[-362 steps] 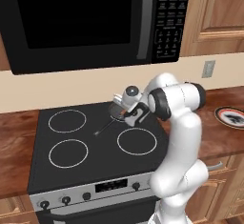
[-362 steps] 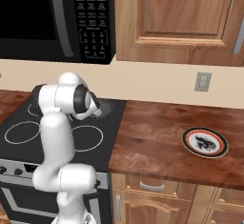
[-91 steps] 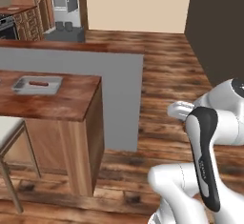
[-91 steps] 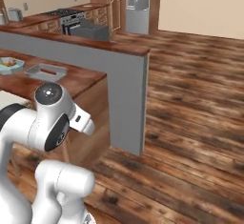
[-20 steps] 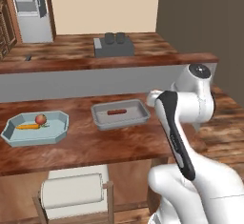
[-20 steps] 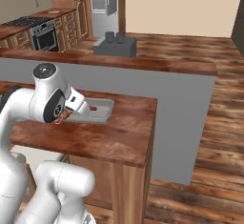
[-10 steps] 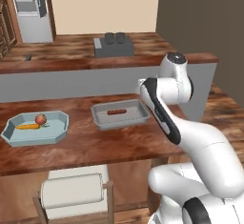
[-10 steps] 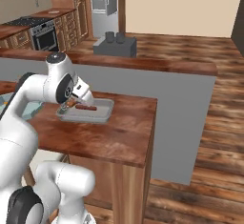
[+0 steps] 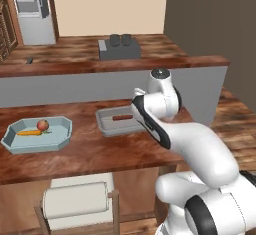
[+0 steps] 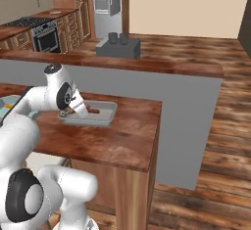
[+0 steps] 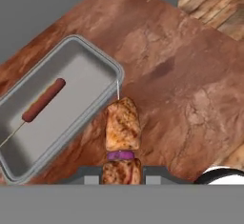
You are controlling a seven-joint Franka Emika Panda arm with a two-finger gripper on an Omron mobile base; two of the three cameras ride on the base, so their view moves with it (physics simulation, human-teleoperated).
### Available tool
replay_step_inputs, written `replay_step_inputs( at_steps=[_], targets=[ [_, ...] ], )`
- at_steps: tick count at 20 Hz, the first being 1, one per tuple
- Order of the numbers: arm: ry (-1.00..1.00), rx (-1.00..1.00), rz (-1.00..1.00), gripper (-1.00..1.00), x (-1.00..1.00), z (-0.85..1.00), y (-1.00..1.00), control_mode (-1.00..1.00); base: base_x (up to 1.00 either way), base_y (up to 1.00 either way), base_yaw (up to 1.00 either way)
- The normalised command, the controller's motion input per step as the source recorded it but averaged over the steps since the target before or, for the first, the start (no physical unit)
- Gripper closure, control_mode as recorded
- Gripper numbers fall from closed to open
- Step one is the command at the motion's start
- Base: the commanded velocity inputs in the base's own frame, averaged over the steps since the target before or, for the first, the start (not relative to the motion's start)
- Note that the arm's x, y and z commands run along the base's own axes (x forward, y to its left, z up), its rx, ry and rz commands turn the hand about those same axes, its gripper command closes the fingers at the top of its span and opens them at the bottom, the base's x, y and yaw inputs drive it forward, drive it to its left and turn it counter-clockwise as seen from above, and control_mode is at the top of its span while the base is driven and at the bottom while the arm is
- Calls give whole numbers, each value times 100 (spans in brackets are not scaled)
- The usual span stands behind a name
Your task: Place the cold items (carrot and peach) from the fridge in one tupperware on the dining counter. Place the warm items (kebab skewer and hot dog) in the stove area in another tupperware.
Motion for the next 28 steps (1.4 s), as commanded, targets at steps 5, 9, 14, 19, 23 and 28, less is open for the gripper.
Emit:
replay_step_inputs(
  at_steps=[5,9,14,19,23,28],
  targets=[
    [0,28,-21,100,58,-2,-8,-100,0,0,0],
    [0,23,-17,100,59,-1,0,-100,0,0,0],
    [7,4,-14,100,47,-32,14,-100,0,0,0],
    [9,0,-15,100,40,-50,26,-100,0,0,0],
    [8,0,-8,100,39,-29,4,-100,0,0,0],
    [11,0,-1,100,42,-28,0,-100,0,0,0]
  ],
)
